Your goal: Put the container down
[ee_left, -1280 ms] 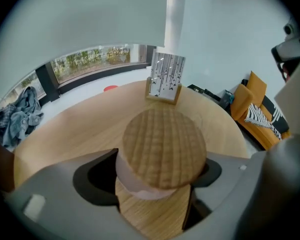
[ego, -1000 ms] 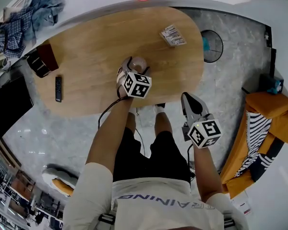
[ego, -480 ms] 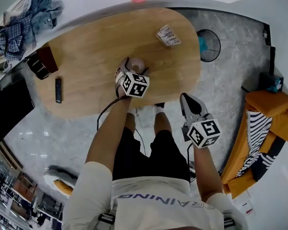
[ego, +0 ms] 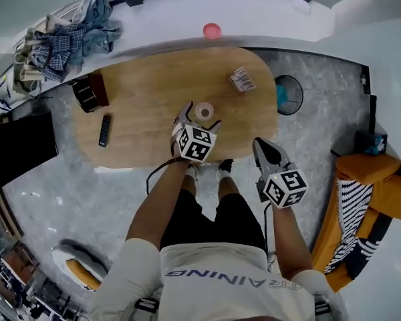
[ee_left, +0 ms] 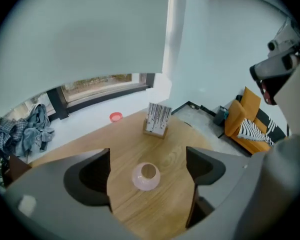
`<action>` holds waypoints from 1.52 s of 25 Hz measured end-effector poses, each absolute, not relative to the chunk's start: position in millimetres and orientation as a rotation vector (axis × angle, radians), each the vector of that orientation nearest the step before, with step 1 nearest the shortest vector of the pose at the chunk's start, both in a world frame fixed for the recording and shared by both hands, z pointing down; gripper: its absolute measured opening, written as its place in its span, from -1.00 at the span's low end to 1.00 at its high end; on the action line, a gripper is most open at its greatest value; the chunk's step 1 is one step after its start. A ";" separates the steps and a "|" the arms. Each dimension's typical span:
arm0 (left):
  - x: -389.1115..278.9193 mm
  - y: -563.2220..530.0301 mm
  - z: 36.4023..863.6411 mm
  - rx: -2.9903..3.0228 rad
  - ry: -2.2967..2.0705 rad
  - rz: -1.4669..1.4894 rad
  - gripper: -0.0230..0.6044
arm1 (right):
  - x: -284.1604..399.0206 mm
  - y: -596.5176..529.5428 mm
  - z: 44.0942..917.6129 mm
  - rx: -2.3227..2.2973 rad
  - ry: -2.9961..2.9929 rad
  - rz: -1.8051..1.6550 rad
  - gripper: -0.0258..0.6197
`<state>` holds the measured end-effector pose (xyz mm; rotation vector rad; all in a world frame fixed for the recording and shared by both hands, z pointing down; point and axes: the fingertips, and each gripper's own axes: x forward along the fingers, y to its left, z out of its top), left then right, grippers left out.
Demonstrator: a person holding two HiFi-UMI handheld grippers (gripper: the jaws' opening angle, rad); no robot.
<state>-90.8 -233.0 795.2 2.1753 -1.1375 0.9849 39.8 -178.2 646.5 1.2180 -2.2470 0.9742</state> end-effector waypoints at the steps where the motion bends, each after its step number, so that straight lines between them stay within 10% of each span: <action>1: -93.1 -231.4 777.1 2.179 -1.150 0.953 0.54 | 35.9 -180.9 636.1 1.211 -2.262 0.959 -0.87; 12: -142.1 -204.9 586.9 2.197 -1.314 0.646 0.45 | 6.8 -206.5 536.5 1.175 -2.405 0.800 -0.87; 31: -220.3 -159.2 349.5 2.244 -1.817 0.237 -0.93 | -37.8 -213.5 347.2 1.059 -2.723 0.437 -0.87; 38: -220.6 -142.7 298.3 2.311 -1.873 0.180 -0.93 | -34.3 -203.0 300.4 1.083 -2.820 0.356 -0.87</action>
